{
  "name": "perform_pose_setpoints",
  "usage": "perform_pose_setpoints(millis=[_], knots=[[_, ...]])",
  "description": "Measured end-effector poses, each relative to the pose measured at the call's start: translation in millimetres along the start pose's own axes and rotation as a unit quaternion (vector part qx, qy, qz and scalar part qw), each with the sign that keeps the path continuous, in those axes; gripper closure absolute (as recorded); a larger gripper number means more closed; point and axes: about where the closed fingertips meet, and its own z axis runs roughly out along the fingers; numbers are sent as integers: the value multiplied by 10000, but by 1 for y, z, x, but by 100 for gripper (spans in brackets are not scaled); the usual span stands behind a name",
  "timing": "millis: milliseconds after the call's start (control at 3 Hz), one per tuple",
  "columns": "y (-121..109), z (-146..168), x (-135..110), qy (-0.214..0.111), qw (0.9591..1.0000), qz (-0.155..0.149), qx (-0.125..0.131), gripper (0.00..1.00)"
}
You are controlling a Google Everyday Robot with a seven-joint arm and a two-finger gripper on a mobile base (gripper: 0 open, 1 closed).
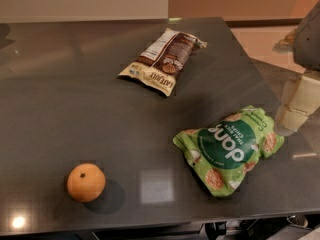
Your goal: Move orange near brown chip bag
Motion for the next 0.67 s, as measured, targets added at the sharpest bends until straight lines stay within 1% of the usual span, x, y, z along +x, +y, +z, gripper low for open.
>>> perform_pose_setpoints(millis=[333,667], knots=[[0,0,0,0,10000,0,1,0],[-2,-2,-7,-69,9999,-80,-66,0]])
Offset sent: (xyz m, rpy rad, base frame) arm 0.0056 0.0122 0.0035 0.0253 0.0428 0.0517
